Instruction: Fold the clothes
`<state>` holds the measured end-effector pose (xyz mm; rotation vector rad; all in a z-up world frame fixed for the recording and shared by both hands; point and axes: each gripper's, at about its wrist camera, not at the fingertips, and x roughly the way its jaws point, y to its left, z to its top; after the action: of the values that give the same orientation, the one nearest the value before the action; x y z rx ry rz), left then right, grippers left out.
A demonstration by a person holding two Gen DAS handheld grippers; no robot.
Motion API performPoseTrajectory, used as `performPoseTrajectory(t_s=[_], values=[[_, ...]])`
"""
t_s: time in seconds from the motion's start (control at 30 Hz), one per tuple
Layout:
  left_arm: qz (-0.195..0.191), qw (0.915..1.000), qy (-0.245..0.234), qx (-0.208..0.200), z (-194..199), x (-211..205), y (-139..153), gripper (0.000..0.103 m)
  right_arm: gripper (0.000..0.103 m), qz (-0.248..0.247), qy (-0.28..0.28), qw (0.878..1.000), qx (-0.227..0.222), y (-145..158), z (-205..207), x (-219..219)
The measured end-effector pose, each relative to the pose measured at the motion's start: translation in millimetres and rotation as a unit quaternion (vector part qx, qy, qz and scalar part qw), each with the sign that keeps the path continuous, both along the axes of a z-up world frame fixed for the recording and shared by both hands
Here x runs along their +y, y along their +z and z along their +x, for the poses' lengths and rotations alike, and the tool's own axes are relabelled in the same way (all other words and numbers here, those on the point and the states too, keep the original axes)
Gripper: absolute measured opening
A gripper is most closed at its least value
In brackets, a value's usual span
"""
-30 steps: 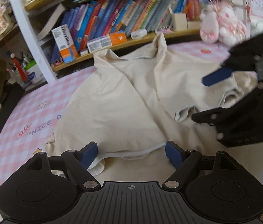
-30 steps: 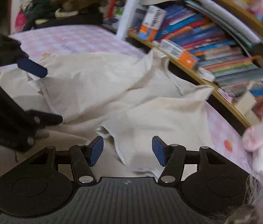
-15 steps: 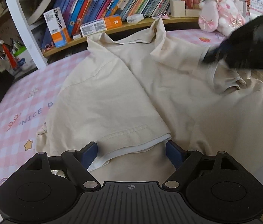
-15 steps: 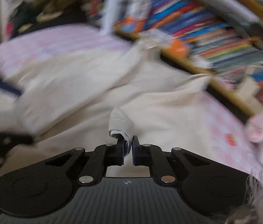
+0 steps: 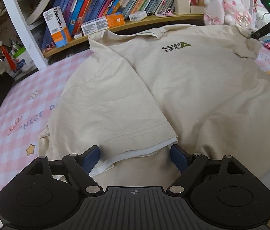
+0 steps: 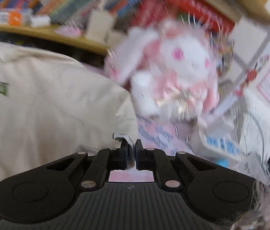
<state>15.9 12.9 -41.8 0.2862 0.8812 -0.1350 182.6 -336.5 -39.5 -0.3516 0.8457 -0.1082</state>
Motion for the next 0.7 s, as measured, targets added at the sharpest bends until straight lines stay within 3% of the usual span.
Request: performPoseTrajectory(t_s=[0.3, 0.4, 0.43, 0.47, 0.6, 0.7], values=[[0.016, 0.9998, 0.010, -0.007, -4, 0, 4, 0.083, 0.008, -0.033, -0.025, 0.999, 0.019, -18, 15, -7], [0.025, 0.9995, 0.012, -0.013, -7, -1, 6, 0.083, 0.027, -0.048, -0.023, 0.999, 0.007, -16, 12, -6], [0.027, 0.9994, 0.014, -0.016, -8, -1, 8, 0.083, 0.040, -0.053, -0.023, 0.998, 0.001, -14, 11, -6], [0.028, 0.9993, 0.017, -0.018, -9, -1, 9, 0.083, 0.046, -0.044, -0.024, 0.999, -0.007, -10, 7, -7], [0.030, 0.9987, 0.032, -0.028, -11, 0, 12, 0.083, 0.049, 0.023, -0.022, 0.999, -0.040, 14, -20, -10], [0.029, 0.9981, 0.042, -0.037, -12, -1, 15, 0.083, 0.049, 0.061, 0.012, 0.997, -0.047, 29, -49, 2]])
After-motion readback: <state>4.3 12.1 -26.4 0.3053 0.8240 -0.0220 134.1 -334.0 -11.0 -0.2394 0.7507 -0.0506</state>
